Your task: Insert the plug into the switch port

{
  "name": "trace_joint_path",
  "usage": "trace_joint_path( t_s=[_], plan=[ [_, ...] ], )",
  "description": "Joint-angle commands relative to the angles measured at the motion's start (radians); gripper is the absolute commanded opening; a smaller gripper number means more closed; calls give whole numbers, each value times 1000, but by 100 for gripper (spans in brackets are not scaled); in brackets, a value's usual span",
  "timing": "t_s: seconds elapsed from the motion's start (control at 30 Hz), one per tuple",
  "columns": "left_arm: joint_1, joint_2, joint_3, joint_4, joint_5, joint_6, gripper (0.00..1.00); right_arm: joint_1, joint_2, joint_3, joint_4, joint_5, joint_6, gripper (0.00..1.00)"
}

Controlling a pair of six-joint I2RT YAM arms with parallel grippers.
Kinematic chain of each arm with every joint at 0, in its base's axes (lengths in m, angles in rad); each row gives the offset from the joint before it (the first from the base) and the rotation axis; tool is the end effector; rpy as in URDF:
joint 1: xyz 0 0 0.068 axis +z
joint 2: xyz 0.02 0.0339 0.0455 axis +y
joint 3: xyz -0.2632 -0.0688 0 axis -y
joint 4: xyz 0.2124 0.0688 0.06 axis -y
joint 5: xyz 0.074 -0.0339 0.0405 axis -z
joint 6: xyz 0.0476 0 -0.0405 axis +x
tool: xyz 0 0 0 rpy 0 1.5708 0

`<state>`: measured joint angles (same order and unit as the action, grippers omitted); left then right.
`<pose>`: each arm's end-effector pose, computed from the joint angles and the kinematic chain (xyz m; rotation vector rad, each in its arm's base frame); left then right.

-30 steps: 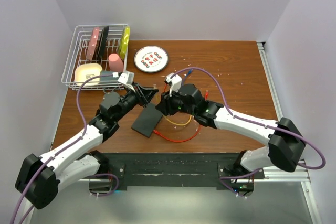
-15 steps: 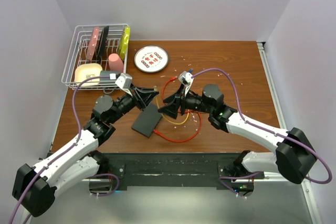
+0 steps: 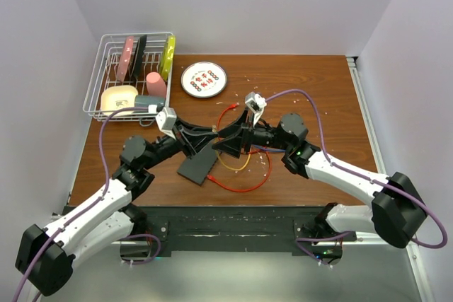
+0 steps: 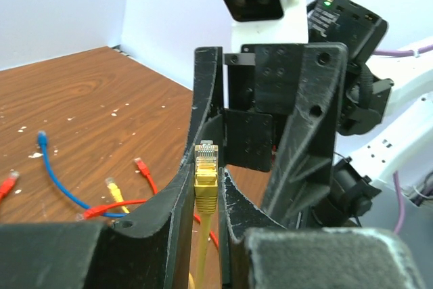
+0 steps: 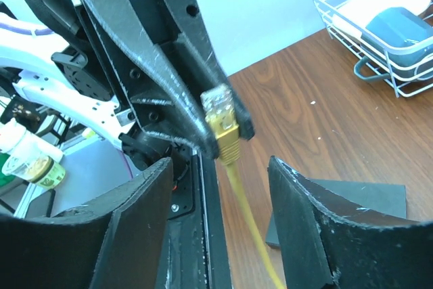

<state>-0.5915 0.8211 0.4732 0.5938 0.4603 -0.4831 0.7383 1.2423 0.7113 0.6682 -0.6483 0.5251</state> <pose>0.1326 -0.1145 0.3185 0.4941 1.3705 -1.1964 0.1726 0.1959 0.3221 -0.7531 1.4658 1.4589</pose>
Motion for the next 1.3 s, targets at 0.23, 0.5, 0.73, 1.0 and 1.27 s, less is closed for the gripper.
trace_joint_path(
  t_s=[0.23, 0.5, 0.73, 1.0, 1.27],
  plan=[
    [-4, -31, -24, 166, 113, -66, 0, -4, -78, -44, 79, 4, 0, 53],
    [-5, -13, -31, 273, 193, -120, 0, -2, -90, -52, 102, -25, 4, 48],
    [-4, 10, -33, 313, 212, -143, 0, -4, -86, -62, 177, -66, 38, 46],
    [-5, 12, -31, 310, 207, -143, 0, -4, -86, -79, 263, -108, 93, 28],
    [-5, 33, -30, 342, 210, -160, 0, -2, -69, -75, 306, -148, 116, 21]
  ],
)
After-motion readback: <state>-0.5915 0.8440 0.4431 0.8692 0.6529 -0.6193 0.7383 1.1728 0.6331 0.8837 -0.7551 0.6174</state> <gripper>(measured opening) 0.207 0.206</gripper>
